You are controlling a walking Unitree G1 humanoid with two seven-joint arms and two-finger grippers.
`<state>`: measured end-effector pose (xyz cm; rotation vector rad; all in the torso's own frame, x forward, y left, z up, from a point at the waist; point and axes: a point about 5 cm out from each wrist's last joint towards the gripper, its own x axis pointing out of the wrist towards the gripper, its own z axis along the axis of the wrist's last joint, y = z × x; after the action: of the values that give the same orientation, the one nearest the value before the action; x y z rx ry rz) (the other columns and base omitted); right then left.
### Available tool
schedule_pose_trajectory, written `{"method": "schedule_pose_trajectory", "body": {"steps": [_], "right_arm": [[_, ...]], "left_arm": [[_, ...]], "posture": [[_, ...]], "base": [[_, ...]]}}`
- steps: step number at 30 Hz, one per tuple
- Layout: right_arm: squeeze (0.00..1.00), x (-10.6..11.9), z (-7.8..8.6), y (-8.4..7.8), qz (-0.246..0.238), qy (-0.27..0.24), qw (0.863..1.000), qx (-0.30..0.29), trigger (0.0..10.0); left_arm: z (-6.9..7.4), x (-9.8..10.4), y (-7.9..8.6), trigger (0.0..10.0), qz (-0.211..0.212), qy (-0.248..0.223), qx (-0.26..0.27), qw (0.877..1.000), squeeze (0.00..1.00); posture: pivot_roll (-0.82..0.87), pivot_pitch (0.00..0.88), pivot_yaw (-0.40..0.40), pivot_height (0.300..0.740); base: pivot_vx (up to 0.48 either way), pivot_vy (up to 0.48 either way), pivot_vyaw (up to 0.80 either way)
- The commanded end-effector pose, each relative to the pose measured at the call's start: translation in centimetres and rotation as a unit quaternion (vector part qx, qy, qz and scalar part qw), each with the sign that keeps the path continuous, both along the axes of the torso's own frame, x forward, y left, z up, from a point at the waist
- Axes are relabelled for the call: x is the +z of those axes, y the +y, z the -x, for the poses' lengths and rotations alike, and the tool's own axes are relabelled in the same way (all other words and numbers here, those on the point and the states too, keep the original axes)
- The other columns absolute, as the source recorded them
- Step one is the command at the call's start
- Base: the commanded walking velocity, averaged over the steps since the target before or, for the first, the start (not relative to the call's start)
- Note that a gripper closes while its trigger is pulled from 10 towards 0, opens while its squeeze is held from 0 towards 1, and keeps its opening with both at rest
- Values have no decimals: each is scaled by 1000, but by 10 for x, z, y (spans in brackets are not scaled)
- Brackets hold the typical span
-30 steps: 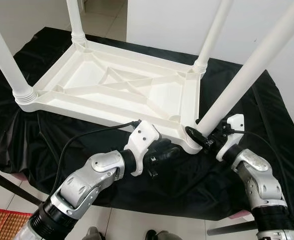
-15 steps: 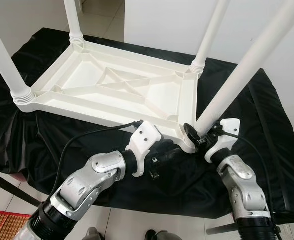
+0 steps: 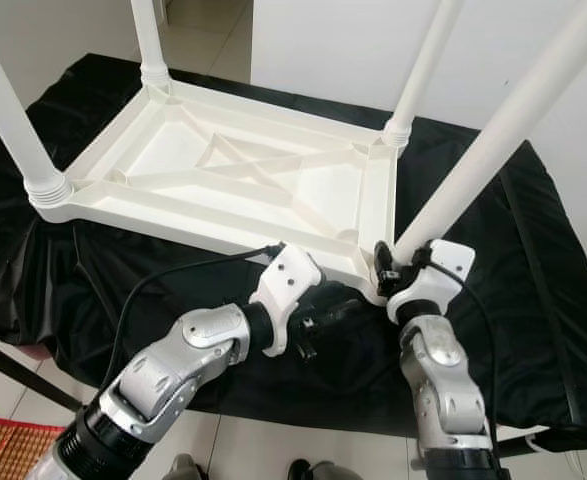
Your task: Building children table
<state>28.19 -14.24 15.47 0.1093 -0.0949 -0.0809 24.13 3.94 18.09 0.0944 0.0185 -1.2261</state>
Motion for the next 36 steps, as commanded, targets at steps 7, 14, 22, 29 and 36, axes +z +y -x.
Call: {"method": "schedule_pose_trajectory", "body": {"steps": [7,14,22,29,36], "right_arm": [[1000,-16,2,-14,0,43,999,-10,10000],[867,-6,0,-26,17,21,999,30,10000],[0,-1,-4,-32,47,15,995,87,10000],[0,0,-7,-32,56,12,992,116,10000],[0,2,-9,-33,64,5,988,144,10000]], "left_arm": [[9,-4,-4,10000,-6,10,-63,998,0],[8,-4,-4,10000,-6,9,-60,998,0],[7,-3,-2,10000,-6,9,-57,998,0],[7,-2,0,10000,-8,9,-55,998,0],[8,-3,1,10000,-9,10,-52,999,0]], "posture": [[40,140,-96,740],[42,140,-100,740],[49,150,-94,740],[64,156,-89,740],[64,156,-89,740]], "base": [[0,0,0],[0,0,0],[0,0,0],[0,0,0],[0,0,0]]}}
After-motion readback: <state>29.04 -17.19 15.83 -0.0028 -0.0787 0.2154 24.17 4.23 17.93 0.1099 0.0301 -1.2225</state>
